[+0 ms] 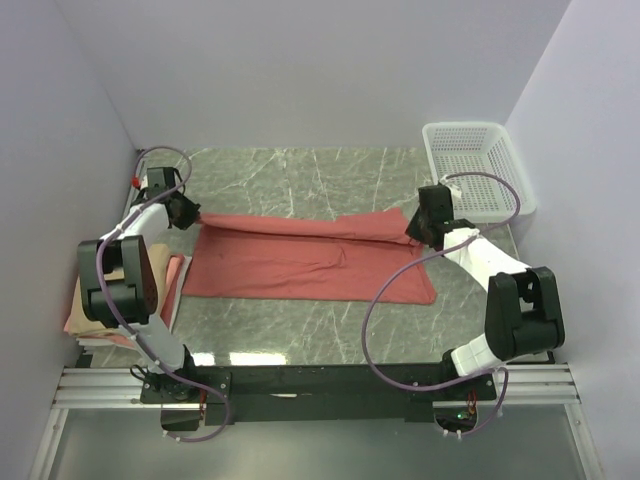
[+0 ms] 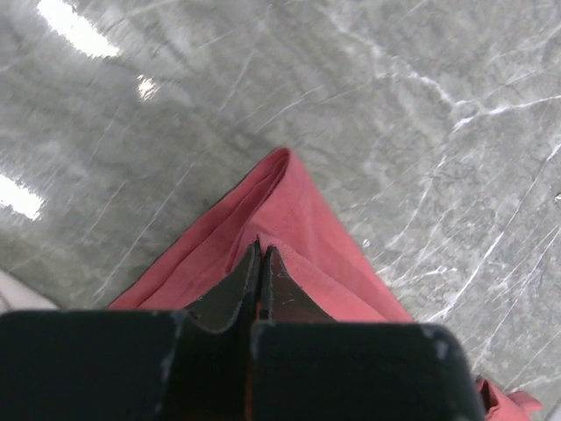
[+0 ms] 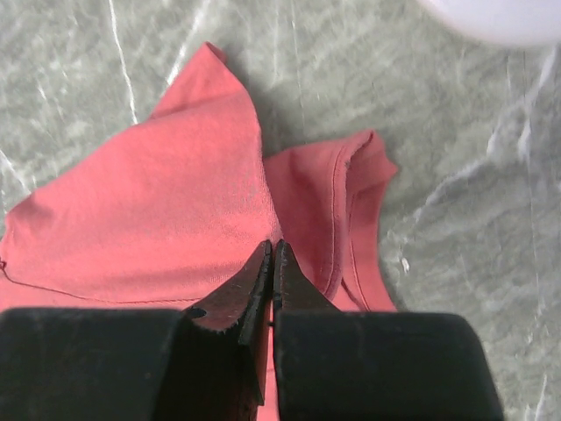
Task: Fold and stack the t-shirts
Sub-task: Fold the tshirt
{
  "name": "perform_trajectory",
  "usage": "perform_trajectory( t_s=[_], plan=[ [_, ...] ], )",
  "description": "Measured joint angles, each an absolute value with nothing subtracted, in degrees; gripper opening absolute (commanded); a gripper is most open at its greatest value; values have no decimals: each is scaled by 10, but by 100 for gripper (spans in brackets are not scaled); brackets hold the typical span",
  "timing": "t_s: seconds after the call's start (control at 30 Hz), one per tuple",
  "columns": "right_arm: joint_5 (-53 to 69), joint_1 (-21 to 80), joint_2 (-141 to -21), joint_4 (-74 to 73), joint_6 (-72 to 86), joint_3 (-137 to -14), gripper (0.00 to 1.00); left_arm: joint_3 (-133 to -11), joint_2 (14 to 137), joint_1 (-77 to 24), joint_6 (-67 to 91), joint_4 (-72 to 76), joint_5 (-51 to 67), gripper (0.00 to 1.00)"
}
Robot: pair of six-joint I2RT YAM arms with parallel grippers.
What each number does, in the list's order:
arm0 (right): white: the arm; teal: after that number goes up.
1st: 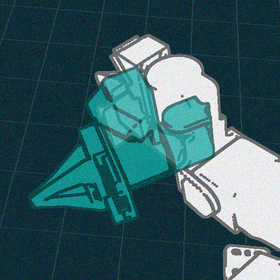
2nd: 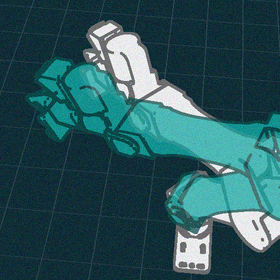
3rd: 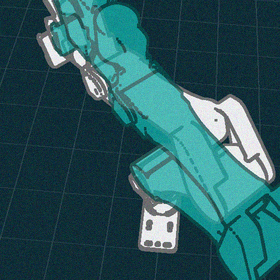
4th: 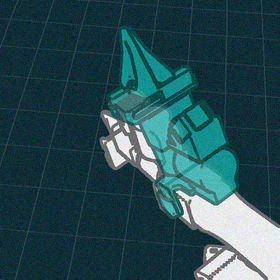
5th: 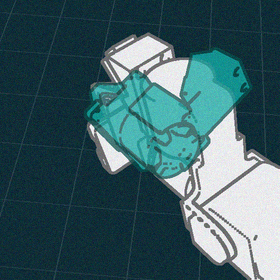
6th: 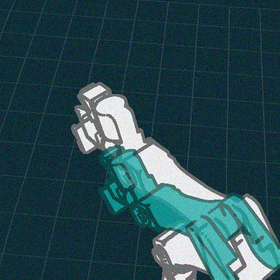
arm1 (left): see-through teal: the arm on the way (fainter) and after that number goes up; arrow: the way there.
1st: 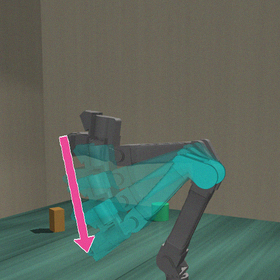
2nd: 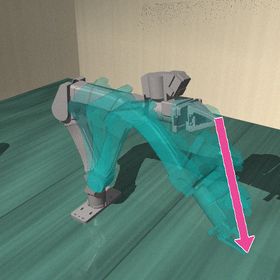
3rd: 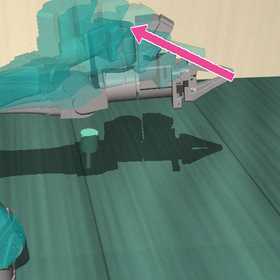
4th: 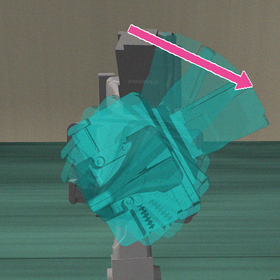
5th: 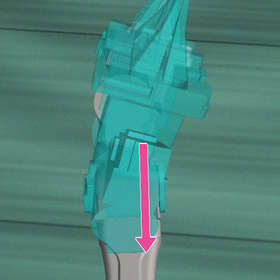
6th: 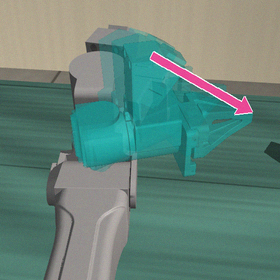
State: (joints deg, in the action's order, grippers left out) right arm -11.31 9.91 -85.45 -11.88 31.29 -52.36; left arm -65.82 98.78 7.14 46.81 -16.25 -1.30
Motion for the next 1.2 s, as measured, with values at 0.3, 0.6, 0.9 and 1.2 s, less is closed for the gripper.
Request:
perform_trajectory(
  t_s=[0.3, 0.6, 0.9, 1.2],
  plan=[
    [-111, 108, -830, -103, 322, -470, 7, -603, 959, 82, 488, -154, -5, 17],
    [-78, 109, -769, -95, 324, -419, 65, -540, 886, 89, 519, -145, -4, 62],
    [-52, 117, -894, -122, 301, -587, 66, -577, 872, 68, 523, -141, -8, 56],
    [-63, 115, -1065, -169, 271, -750, 64, -603, 945, -1, 526, -139, -6, 54]
  ],
)
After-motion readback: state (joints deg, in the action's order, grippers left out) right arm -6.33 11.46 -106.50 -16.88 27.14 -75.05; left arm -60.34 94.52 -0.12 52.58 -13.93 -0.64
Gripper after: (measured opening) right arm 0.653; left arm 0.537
